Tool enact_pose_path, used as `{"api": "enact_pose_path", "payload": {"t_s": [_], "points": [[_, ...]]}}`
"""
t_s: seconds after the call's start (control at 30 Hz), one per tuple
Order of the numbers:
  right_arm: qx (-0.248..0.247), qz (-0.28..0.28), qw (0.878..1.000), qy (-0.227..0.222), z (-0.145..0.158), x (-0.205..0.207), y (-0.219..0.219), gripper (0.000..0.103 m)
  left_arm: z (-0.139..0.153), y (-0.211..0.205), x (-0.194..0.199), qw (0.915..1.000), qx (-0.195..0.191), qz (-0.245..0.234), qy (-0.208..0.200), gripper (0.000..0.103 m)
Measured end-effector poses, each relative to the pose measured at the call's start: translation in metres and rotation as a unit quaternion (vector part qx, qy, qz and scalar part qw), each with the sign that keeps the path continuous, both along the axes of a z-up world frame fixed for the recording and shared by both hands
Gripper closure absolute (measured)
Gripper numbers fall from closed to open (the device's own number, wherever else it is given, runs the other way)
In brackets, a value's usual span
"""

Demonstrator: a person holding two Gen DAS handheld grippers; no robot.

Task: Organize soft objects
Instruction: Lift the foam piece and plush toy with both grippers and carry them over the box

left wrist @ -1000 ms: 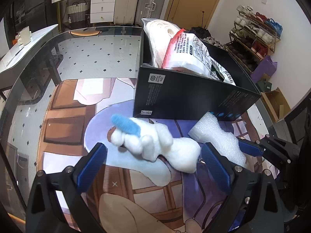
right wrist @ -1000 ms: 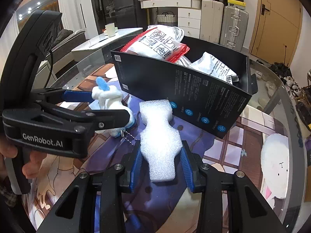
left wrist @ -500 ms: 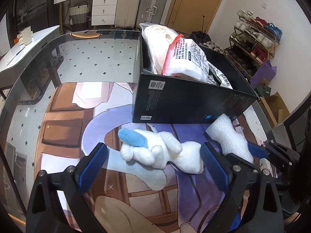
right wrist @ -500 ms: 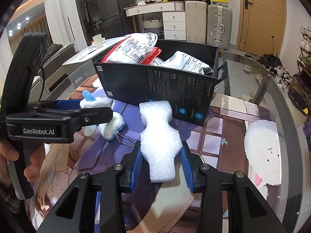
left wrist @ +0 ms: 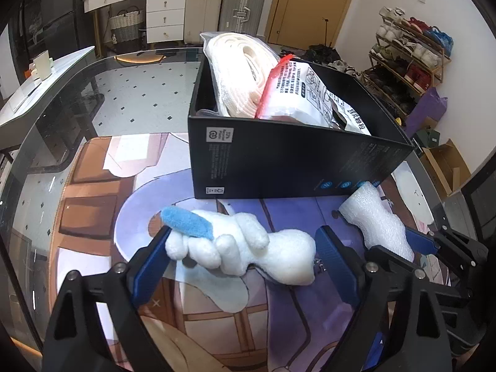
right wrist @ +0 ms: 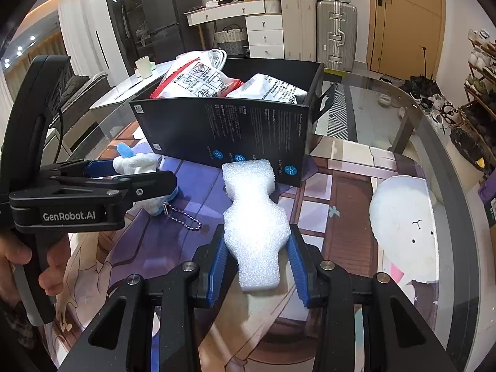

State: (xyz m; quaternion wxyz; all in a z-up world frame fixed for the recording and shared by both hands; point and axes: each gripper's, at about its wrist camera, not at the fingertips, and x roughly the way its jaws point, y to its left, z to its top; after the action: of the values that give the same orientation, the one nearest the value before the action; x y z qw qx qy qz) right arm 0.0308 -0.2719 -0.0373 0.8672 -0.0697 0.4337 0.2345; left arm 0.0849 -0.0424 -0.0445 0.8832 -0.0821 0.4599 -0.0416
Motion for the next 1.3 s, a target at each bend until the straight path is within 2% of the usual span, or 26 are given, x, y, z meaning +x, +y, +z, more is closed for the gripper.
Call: {"api": "enact_pose_path", "payload": {"t_s": [0.17, 0.37, 0.83, 1.3], "points": [[0.0, 0.0, 1.0, 0.0, 0.0, 0.0, 0.0, 0.065, 0.0, -0.005, -0.002, 0.9999, 0.014, -0.003, -0.007, 0.024], [-0.005, 0.002, 1.0, -0.002, -0.002, 0.0, 0.0, 0.065, -0.001, -0.001, -0.007, 0.9999, 0.005, -0.007, -0.011, 0.028], [-0.008, 0.009, 1.0, -0.012, 0.0, -0.007, 0.007, 0.065, 0.002, 0.01, -0.024, 0.9995, 0.0, -0.023, -0.023, 0.03], [0.01, 0.01, 1.0, -0.023, 0.013, -0.017, 0.005, 0.065, 0.022, 0.005, -0.036, 0.9983, 0.01, -0.034, -0.046, 0.03]]}}
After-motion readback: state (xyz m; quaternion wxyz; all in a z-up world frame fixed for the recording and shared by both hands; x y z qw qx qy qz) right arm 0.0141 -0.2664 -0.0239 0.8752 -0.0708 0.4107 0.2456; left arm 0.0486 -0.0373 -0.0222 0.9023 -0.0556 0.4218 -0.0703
